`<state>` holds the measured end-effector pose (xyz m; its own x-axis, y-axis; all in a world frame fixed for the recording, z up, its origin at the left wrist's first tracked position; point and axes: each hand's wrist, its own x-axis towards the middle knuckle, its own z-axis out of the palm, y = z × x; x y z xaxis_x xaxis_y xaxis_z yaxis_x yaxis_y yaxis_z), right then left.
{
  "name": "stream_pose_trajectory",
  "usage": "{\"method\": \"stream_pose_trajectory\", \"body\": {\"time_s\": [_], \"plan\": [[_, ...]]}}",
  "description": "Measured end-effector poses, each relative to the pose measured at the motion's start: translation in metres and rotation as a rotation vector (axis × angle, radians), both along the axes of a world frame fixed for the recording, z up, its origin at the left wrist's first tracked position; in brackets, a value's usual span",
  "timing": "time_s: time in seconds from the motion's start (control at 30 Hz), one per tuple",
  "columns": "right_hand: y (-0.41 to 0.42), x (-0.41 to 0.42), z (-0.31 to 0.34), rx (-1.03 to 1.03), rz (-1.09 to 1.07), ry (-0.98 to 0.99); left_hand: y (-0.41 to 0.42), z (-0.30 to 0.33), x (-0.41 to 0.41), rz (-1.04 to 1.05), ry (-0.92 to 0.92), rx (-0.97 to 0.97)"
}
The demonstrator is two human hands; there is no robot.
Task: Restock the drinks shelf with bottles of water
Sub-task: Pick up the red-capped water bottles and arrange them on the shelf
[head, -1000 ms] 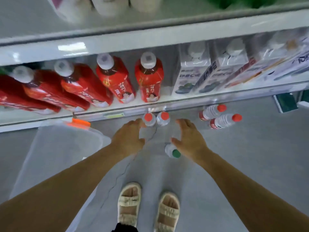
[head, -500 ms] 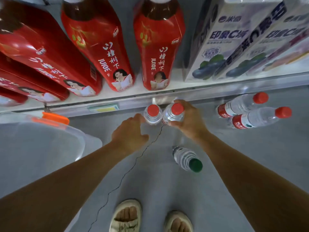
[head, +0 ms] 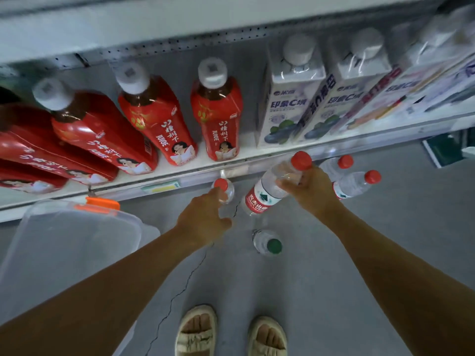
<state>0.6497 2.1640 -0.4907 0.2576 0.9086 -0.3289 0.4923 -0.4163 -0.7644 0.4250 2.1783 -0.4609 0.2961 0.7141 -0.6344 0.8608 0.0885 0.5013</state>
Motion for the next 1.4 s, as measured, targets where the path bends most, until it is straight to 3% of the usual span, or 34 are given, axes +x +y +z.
{"method": "stream_pose_trajectory", "body": {"time_s": [0.2,0.47,0.83,1.03,1.23,1.4], "plan": [[-0.012,0.031,0.151,-0.071,0.008,0.294,0.003,0.112,0.029,0.064,-0.171,-0.014],[-0.017,0.051,0.336,-0.033,0.096,0.408,0.012,0.278,0.067,0.099,-0.37,-0.13],[-0.022,0.035,0.544,0.092,0.215,0.312,-0.011,0.465,0.075,0.19,-0.575,-0.068],[-0.032,0.015,0.649,0.229,0.331,0.3,-0.024,0.559,0.06,0.204,-0.658,0.112],[-0.039,-0.014,0.753,0.411,0.479,0.111,-0.037,0.655,0.037,0.255,-0.774,0.248],[-0.041,-0.039,0.821,0.539,0.543,0.082,-0.043,0.73,0.014,0.268,-0.823,0.414]]}}
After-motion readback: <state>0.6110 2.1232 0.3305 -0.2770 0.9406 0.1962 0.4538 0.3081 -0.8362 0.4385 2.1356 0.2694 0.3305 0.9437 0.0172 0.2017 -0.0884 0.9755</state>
